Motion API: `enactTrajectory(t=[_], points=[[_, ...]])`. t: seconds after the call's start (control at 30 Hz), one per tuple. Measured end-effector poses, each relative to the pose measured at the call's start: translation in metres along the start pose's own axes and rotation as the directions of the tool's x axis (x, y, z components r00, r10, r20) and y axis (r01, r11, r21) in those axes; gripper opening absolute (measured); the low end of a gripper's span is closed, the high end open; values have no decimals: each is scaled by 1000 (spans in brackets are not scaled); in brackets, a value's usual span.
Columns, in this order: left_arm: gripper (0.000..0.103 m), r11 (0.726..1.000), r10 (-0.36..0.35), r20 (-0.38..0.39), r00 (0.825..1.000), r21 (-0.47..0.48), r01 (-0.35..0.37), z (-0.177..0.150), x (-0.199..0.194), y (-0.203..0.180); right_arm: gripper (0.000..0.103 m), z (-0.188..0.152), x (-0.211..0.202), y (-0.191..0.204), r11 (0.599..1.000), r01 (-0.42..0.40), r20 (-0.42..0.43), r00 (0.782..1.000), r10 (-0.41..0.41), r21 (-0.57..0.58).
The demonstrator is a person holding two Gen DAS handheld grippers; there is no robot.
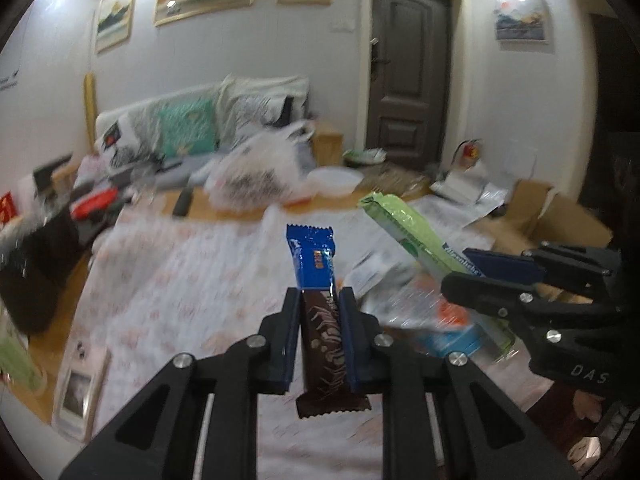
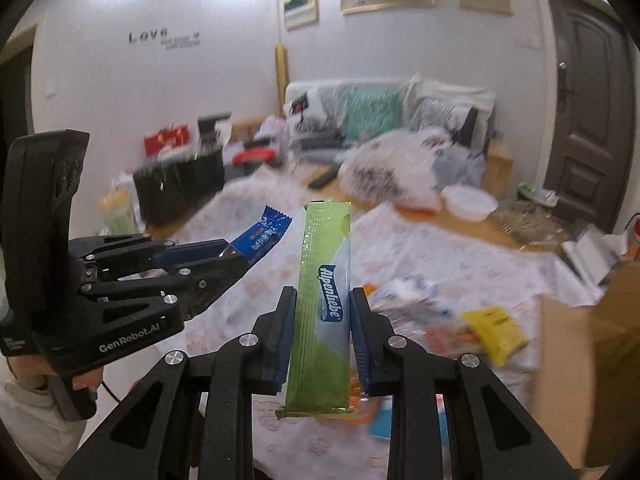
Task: Organize snacks
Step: 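Carry both bars into the cardboard box and open both tools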
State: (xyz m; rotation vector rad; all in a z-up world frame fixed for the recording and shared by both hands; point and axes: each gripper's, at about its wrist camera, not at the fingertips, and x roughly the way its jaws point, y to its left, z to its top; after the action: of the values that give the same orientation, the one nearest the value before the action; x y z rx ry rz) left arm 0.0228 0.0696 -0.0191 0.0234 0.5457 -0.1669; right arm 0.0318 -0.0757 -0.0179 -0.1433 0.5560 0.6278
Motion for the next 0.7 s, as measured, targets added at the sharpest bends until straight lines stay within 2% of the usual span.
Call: enactTrajectory(t=[0.17, 0.33, 0.47, 0.6, 0.7], points=[[17, 994, -86, 67, 994, 67, 81, 38, -13, -54, 21, 3, -58, -42, 996, 69, 102, 992, -74, 51], [17, 973, -201, 86, 976, 135, 188, 68, -9, -121, 21, -9, -108, -93, 981, 150, 152, 974, -169, 126], [17, 944, -285, 58, 957, 189, 270, 83, 6, -180, 22, -28, -135, -134, 960, 211, 151, 959, -239, 182], [17, 914, -349, 5, 937, 221, 339, 88, 25, -230, 22, -52, -150, -174, 940, 264, 100, 952, -290, 217], [17, 895, -381, -52, 923, 232, 382, 88, 44, -261, 22, -68, -148, -193, 933, 277, 53, 954, -296, 229]])
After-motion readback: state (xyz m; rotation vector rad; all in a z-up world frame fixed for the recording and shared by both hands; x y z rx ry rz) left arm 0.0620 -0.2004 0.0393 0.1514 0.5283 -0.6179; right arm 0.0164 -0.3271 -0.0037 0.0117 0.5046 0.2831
